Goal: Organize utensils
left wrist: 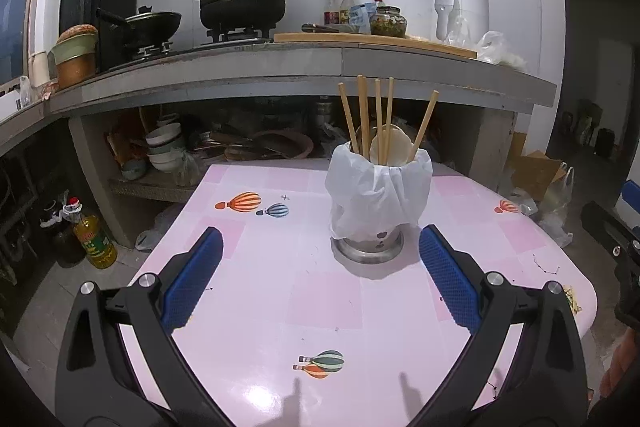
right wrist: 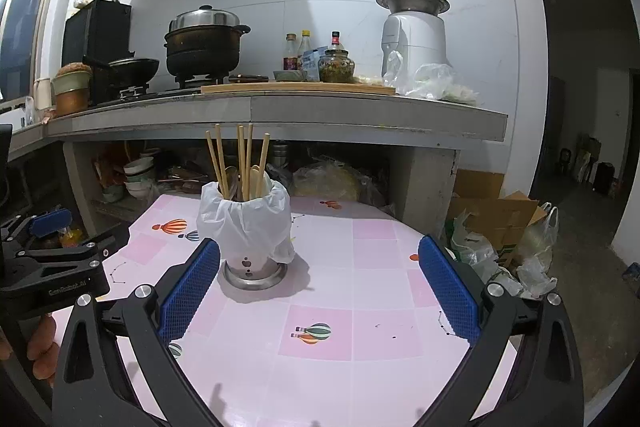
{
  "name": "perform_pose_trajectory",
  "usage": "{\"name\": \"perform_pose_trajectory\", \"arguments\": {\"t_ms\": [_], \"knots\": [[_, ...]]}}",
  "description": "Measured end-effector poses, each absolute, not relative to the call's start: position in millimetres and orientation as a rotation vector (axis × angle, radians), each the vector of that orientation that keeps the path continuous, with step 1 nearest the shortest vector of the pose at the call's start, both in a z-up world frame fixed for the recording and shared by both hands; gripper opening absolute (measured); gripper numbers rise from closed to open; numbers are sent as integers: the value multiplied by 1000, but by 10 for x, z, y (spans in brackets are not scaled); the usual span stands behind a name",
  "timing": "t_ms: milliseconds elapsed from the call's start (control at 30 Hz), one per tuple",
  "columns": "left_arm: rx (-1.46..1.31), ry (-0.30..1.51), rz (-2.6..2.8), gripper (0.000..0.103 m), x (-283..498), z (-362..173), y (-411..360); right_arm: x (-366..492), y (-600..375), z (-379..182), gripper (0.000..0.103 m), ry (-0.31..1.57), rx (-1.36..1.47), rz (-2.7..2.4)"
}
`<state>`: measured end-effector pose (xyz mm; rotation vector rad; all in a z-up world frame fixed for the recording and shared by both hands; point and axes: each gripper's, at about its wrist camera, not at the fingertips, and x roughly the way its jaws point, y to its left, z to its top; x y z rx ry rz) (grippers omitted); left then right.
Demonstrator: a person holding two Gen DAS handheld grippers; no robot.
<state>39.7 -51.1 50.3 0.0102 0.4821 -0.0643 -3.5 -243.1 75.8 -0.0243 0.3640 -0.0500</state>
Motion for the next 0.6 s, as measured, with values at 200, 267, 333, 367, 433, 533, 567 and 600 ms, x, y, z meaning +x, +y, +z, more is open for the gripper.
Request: {"name": "perform_pose_trajectory", "arguments": {"t_ms": [200, 267, 333, 367, 433, 533, 567, 600], "knots": [[20, 503, -77, 95, 412, 474, -561, -26, -2429, 731, 97, 375, -28, -45], [22, 503, -76, 95, 413, 471, -561, -22, -2433, 718, 97, 379, -26, -42], [20, 504, -74, 95, 414, 468, -561, -24, -2437, 709, 97, 380, -23, -40], [18, 504, -71, 95, 417, 465, -558, -22, -2434, 710, 97, 381, -24, -41], [13, 508, -70, 95, 426, 456, -551, -15, -2431, 717, 97, 383, -24, -41], [13, 507, -67, 95, 437, 459, -544, -13, -2437, 717, 97, 383, -21, -40], [14, 508, -69, 95, 438, 457, -543, -13, -2435, 716, 97, 383, -21, -39], [13, 508, -68, 95, 436, 458, -542, -14, -2435, 714, 97, 382, -21, -39]]}}
